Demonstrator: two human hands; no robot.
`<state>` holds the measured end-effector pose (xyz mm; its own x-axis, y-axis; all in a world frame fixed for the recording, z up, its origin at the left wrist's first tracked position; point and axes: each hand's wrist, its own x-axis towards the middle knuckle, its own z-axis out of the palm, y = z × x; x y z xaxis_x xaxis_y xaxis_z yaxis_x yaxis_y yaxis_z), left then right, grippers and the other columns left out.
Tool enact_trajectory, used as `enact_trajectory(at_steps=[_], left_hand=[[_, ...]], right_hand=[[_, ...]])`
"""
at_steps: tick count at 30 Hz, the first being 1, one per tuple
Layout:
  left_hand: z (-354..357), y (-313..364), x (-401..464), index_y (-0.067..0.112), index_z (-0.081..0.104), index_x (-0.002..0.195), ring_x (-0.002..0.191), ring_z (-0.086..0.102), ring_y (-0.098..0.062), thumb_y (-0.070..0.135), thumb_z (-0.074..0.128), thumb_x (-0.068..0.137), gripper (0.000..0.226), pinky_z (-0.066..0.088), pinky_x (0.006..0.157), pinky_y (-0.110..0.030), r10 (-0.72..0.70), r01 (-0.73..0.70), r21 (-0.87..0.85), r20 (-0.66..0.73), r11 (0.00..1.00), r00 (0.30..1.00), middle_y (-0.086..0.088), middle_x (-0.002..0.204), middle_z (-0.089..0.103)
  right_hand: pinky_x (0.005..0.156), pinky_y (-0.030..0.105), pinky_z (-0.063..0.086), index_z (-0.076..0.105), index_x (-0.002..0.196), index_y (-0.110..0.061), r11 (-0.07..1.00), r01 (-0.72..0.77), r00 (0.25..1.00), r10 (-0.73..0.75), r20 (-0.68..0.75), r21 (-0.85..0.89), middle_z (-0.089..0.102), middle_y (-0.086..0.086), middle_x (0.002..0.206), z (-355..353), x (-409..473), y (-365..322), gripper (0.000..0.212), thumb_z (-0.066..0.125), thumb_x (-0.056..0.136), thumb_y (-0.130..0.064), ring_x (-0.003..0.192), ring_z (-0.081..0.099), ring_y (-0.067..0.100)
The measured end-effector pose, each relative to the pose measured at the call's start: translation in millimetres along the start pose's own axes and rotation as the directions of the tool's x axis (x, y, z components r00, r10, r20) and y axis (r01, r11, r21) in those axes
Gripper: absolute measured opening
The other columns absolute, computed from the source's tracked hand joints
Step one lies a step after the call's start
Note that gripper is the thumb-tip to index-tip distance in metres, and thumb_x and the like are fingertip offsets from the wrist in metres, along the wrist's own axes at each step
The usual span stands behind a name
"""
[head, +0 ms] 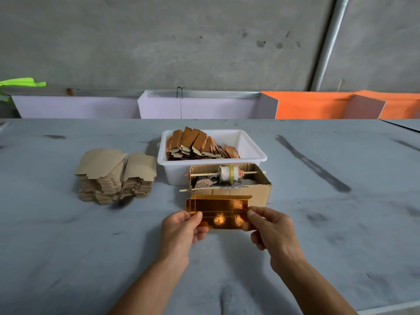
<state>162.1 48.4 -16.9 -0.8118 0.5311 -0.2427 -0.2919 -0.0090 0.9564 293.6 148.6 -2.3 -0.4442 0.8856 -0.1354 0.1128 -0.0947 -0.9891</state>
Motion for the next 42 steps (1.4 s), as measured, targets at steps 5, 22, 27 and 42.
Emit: enact_trajectory(at_steps=[5,22,27,42], left_hand=[[-2,-1,1,0.003,0.061,0.077,0.056,0.065,-0.015,0.007,0.064,0.087,0.011,0.054,0.049,-0.021,0.002,-0.002,-0.002,0.008,1.0,1.0,-0.007,0.062,0.067],[-11,16,2,0.011,0.064,0.082,0.034,0.046,-0.01,0.011,0.064,0.087,0.005,0.038,0.034,-0.017,-0.012,0.011,0.121,0.011,0.993,1.0,-0.002,0.048,0.056],[-14,28,1,0.012,0.063,0.09,0.039,0.055,-0.011,0.018,0.066,0.087,0.008,0.042,0.037,-0.017,-0.186,0.169,0.113,0.158,0.979,0.97,-0.003,0.052,0.065],[-8,20,3,0.006,0.066,0.081,0.043,0.059,-0.009,0.011,0.069,0.083,0.007,0.047,0.041,-0.018,-0.162,0.149,0.084,0.17,0.985,0.972,-0.004,0.058,0.069]], right_hand=[[0.038,0.019,0.036,0.063,0.102,-0.013,0.999,-0.045,0.999,0.044,0.031,0.023,0.066,0.005,0.057,2,0,-3,0.011,0.056,0.093,-0.012,0.039,0.05,0.009],[0.041,0.022,0.038,0.065,0.089,-0.001,0.974,-0.225,0.972,0.223,0.076,0.017,0.069,0.008,0.06,-2,4,-11,0.015,0.056,0.093,-0.013,0.039,0.05,0.009],[0.041,0.021,0.037,0.065,0.09,-0.001,0.968,-0.249,0.965,0.247,0.092,0.017,0.069,0.009,0.062,-5,5,-14,0.015,0.056,0.093,-0.012,0.04,0.05,0.009],[0.04,0.02,0.038,0.064,0.091,-0.004,0.98,-0.197,0.971,0.198,0.136,-0.02,0.069,0.009,0.065,-5,4,-10,0.013,0.056,0.093,-0.013,0.043,0.055,0.011]])
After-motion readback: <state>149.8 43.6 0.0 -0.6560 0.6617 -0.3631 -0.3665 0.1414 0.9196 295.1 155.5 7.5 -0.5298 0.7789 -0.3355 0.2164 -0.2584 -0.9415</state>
